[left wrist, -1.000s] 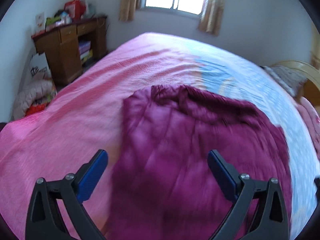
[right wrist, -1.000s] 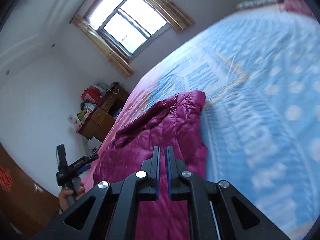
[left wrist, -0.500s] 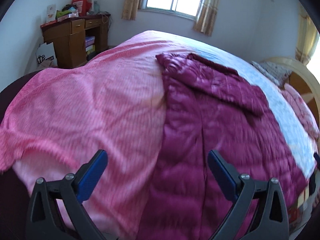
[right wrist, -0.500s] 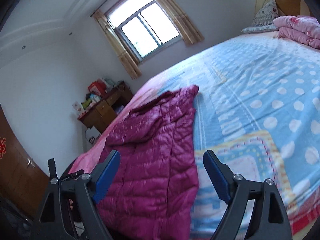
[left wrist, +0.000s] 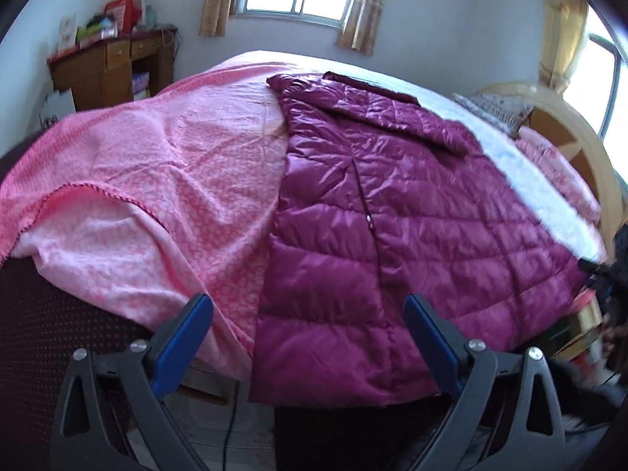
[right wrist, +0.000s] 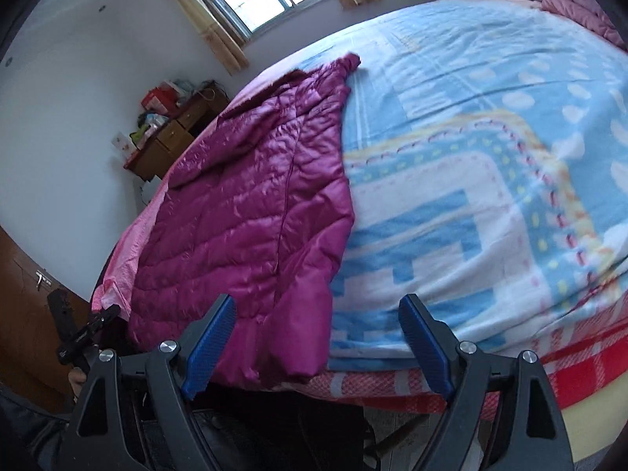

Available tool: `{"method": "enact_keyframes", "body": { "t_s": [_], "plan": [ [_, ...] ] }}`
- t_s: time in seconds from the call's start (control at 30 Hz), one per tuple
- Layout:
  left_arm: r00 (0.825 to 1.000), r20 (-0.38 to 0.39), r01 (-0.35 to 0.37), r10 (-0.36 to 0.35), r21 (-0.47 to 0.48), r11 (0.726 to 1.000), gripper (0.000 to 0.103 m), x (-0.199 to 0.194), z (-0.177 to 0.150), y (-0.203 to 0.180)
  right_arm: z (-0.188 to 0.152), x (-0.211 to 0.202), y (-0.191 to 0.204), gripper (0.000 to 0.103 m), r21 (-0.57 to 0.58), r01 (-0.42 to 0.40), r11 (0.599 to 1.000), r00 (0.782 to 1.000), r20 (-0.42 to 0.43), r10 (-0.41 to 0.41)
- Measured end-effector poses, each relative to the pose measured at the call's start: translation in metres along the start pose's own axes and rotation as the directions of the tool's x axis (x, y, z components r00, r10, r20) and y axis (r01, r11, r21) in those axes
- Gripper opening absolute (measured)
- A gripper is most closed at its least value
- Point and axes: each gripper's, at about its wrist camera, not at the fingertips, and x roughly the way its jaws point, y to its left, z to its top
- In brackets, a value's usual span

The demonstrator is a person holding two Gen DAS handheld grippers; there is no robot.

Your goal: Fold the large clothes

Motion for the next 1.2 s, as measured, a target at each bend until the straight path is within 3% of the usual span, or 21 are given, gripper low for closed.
{"method": "enact_keyframes", "body": {
  "t_s": [0.1,0.17,0.23,0.3,0.53,0.6,0.67,0.7,0.77,0.9,1.07,1.2],
  "plan": [
    [0.999,-0.028,0.044,-0.043,0.018,0.999,0.086,0.002,-0.004,-0.006,-0.003,0.006,0.015,0.085,-0.084,0.032,0.996,0.998,-0.052,-0.037],
    [0.997,-0.055,0.058,-0.057,0.018,0.998,0.082,0.006,-0.009,-0.008,-0.008,0.008,0.021,0.079,-0.115,0.031,0.993,0.996,-0.082,-0.04],
    [0.996,-0.084,0.038,-0.036,0.024,0.999,0.081,0.013,-0.015,-0.01,-0.013,0.013,0.025,0.05,-0.139,0.035,0.99,0.992,-0.115,-0.051],
    [0.992,-0.115,0.046,-0.045,0.009,0.999,0.081,0.019,-0.019,-0.008,-0.016,0.019,0.023,0.038,-0.141,0.037,0.989,0.989,-0.138,-0.057],
    [0.99,-0.101,0.095,-0.098,-0.035,0.995,0.079,0.018,-0.023,-0.005,-0.016,0.021,0.008,0.039,-0.017,-0.048,0.999,0.99,-0.135,0.045],
    [0.99,-0.09,0.108,-0.112,-0.051,0.993,0.062,0.017,-0.023,-0.003,-0.014,0.022,0.009,0.038,-0.018,-0.053,0.998,0.989,-0.139,0.05],
    [0.987,-0.092,0.123,-0.128,-0.066,0.99,0.032,0.016,-0.022,-0.001,-0.013,0.021,0.013,0.03,-0.037,-0.049,0.998,0.989,-0.143,0.043],
    [0.984,-0.092,0.142,-0.149,-0.082,0.986,0.026,0.016,-0.021,0.0,-0.013,0.022,0.014,0.02,-0.036,-0.061,0.997,0.987,-0.149,0.055],
    [0.979,-0.081,0.177,-0.187,-0.111,0.978,0.015,0.015,-0.018,0.002,-0.013,0.023,0.014,0.017,-0.011,-0.077,0.997,0.986,-0.149,0.075],
    [0.971,-0.025,0.231,-0.236,-0.124,0.965,0.011,0.0,-0.01,0.0,-0.008,0.014,0.016,0.012,0.022,-0.136,0.99,0.983,-0.123,0.138],
    [0.946,0.098,0.321,-0.311,-0.114,0.94,0.008,-0.032,0.007,-0.004,0.003,-0.011,0.027,0.011,0.014,-0.216,0.976,0.975,-0.053,0.217],
    [0.93,0.174,0.338,-0.323,-0.063,0.939,0.007,-0.058,0.021,-0.01,0.012,-0.032,0.042,0.009,-0.023,-0.278,0.96,0.961,-0.006,0.278]
  ]
}}
